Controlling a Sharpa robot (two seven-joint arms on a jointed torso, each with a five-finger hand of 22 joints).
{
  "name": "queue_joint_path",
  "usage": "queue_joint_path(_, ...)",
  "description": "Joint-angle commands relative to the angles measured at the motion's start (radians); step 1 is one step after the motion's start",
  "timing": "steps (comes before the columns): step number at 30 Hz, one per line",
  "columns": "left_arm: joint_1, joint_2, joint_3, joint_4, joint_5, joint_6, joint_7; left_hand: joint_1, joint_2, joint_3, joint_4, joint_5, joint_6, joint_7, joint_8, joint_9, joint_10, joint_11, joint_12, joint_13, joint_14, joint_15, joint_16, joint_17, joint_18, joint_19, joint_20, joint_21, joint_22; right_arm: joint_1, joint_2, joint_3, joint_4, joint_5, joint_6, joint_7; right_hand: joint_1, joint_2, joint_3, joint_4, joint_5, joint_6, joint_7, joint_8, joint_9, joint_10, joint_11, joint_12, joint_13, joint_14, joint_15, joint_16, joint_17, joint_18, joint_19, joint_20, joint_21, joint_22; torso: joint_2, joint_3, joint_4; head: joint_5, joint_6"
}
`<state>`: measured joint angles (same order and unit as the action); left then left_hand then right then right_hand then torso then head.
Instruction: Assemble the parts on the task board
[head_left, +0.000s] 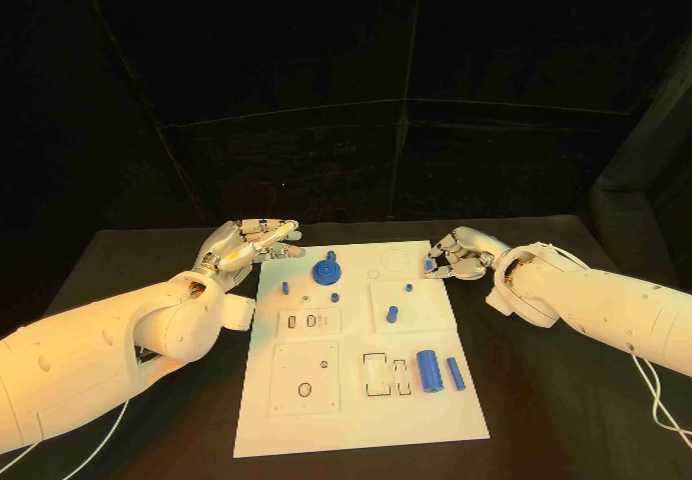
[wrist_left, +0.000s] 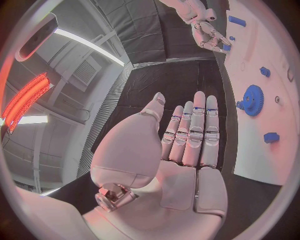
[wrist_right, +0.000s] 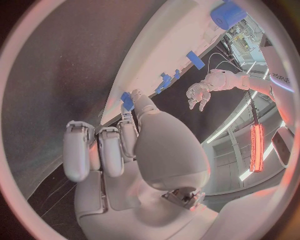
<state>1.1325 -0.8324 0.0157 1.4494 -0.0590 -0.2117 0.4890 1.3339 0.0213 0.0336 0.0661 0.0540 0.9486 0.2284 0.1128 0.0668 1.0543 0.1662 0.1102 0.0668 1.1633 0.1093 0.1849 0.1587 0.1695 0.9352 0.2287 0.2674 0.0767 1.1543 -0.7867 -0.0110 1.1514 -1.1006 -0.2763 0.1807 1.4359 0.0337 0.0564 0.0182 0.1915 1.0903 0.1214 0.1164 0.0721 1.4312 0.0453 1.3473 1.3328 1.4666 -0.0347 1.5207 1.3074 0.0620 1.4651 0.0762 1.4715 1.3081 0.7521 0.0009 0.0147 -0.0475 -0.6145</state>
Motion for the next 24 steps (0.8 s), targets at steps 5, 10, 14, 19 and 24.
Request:
queue_joint_path(5,0.001,0.000,0.001,0.001,-0.003,0.012,0.008,0.001,0.014,0.001,-0.006,-0.003,0.006,-0.002,-0.007,0.000,0.007,0.000,-0.007,-0.001,0.004,0.002,-0.005,0.001,0.016,0.007,-0.002,-0.003,-0.002,0.002,0.000,0.000,0.007,0.034,-0.080,0.038,0.010,0.033,0.042,-0.019,-0.013,0.067,-0.037,0.047,0.021,0.016,-0.040,0.013,0.065,0.085,-0.025,0.010,0.175,-0.023,0.028,-0.024,0.017,0.081,0.000,0.0009,-0.0005,0.000,-0.002)
queue_joint_path(10,0.001,-0.002,0.001,0.003,-0.003,0.011,0.008,0.001,0.014,0.001,-0.006,-0.003,0.006,-0.002,-0.007,0.000,0.007,0.000,-0.007,-0.001,0.004,0.002,-0.005,0.001,0.016,0.007,-0.002,-0.003,-0.002,0.002,-0.002,0.001,0.018,0.040,-0.129,0.033,0.006,0.035,0.055,-0.025,-0.023,0.065,-0.039,0.051,0.022,0.015,-0.042,0.008,0.062,0.085,-0.028,0.010,0.173,-0.024,0.030,-0.029,0.018,0.084,-0.001,-0.0002,0.0005,0.001,-0.002)
queue_joint_path(14,0.001,-0.006,0.001,0.006,-0.003,0.009,0.008,0.001,0.014,0.001,-0.006,-0.003,0.006,-0.002,-0.007,0.000,0.007,0.000,-0.007,-0.001,0.004,0.002,-0.005,0.001,0.016,0.007,-0.002,-0.003,-0.002,0.003,-0.019,0.001,0.062,0.041,-0.153,0.009,-0.007,0.032,0.060,-0.024,-0.026,0.054,-0.035,0.047,0.019,0.014,-0.040,0.004,0.060,0.084,-0.028,0.009,0.173,-0.025,0.030,-0.030,0.019,0.085,-0.003,-0.0020,-0.0003,0.002,0.001)
queue_joint_path(19,0.001,-0.007,0.001,0.006,-0.003,0.009,0.007,0.001,0.014,0.001,-0.006,-0.003,0.006,-0.002,-0.007,0.000,0.007,0.000,-0.007,-0.001,0.004,0.002,-0.005,0.001,0.016,0.007,-0.002,-0.003,-0.002,0.009,-0.036,0.002,0.151,0.022,-0.168,-0.058,-0.023,0.029,0.068,-0.021,-0.028,0.040,-0.030,0.041,0.016,0.010,-0.036,-0.003,0.055,0.084,-0.025,0.008,0.172,-0.024,0.029,-0.029,0.018,0.083,-0.009,-0.0071,-0.0009,0.004,-0.001)
queue_joint_path(24,0.002,-0.006,0.001,0.000,-0.002,0.009,0.006,0.002,0.015,0.002,-0.006,-0.003,0.006,-0.002,-0.008,0.000,0.007,0.000,-0.008,-0.001,0.005,0.002,-0.006,0.002,0.016,0.007,-0.002,-0.004,-0.002,0.019,-0.018,0.002,0.254,-0.031,-0.170,-0.163,-0.034,0.028,0.075,-0.019,-0.031,0.031,-0.026,0.035,0.013,0.006,-0.033,-0.012,0.049,0.084,-0.023,0.007,0.170,-0.023,0.027,-0.028,0.015,0.078,-0.018,-0.0138,0.0008,0.010,-0.007)
